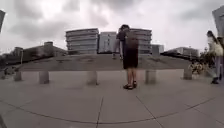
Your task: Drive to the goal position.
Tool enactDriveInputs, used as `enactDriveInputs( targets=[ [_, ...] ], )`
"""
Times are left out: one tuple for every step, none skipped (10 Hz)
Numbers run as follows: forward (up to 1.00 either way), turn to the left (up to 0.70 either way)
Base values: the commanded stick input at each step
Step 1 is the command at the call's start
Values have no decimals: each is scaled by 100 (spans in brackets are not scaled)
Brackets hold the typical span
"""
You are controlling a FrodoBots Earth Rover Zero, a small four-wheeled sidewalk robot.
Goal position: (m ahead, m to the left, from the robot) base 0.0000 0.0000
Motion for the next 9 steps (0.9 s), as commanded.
enactDriveInputs(
  targets=[
    [6, 0],
    [6, 0],
    [7, 0],
    [2, 0],
    [61, 0],
    [70, 0],
    [70, 0],
    [70, 0],
    [69, 0]
  ],
)
